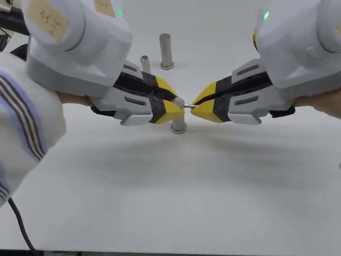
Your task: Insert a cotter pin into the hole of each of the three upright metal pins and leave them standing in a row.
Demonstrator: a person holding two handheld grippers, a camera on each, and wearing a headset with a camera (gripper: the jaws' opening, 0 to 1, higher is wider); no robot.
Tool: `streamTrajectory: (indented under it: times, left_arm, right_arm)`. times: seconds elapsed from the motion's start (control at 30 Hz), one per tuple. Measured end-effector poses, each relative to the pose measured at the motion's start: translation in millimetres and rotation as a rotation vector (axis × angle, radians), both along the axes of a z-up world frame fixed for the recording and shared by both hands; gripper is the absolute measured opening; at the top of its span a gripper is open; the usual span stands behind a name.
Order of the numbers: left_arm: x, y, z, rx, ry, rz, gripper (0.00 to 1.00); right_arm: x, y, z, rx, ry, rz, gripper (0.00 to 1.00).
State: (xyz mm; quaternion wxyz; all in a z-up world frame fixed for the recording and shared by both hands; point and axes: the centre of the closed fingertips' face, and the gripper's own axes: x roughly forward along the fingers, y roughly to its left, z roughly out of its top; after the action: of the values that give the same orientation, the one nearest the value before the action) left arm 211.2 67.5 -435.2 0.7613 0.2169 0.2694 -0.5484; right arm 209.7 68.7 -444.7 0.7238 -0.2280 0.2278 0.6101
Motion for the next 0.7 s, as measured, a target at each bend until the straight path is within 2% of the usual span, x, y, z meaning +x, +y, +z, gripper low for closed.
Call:
streamTrajectory:
  times: [0.1, 0.2, 0.3, 0.37, 0.4, 0.5, 0.63, 0.7]
  left_arm:
    - [1.0, -0.4, -0.8, -0.002, -0.004, 0.000, 0.09]
    - [0.6, -1.3, -0.9, -0.007, 0.005, 0.009, 0.09]
    - [2.1, -0.9, -2.0, -0.013, 0.016, 0.020, 0.09]
    - [1.6, -1.3, -1.7, -0.013, 0.013, 0.018, 0.09]
    - [1.7, -1.6, -1.6, -0.014, 0.013, 0.019, 0.09]
    - [2.9, -1.0, -2.6, -0.016, 0.014, 0.021, 0.09]
    - [3.7, -0.6, -3.6, -0.016, 0.011, 0.020, 0.09]
    - [4.1, -0.4, -3.9, -0.017, 0.012, 0.022, 0.09]
  right_arm:
    - [-1.3, 1.4, 0.9, 0.013, 0.012, 0.000, 0.00]
    - [-3.6, 3.0, 2.0, 0.017, -0.029, 0.037, 0.00]
    - [-3.6, 0.3, 2.4, 0.012, -0.034, 0.028, 0.01]
    - [-3.2, -2.9, 1.6, 0.014, -0.024, 0.018, 0.13]
    - [-2.8, -5.6, 0.9, 0.012, -0.031, 0.012, 0.15]
    - [-2.5, -9.2, 0.9, 0.020, -0.018, 0.003, 0.07]
    - [-5.6, -8.1, 3.2, 0.040, -0.001, 0.006, 0.05]
    - [-6.0, -7.3, 3.5, 0.043, -0.003, 0.009, 0.01]
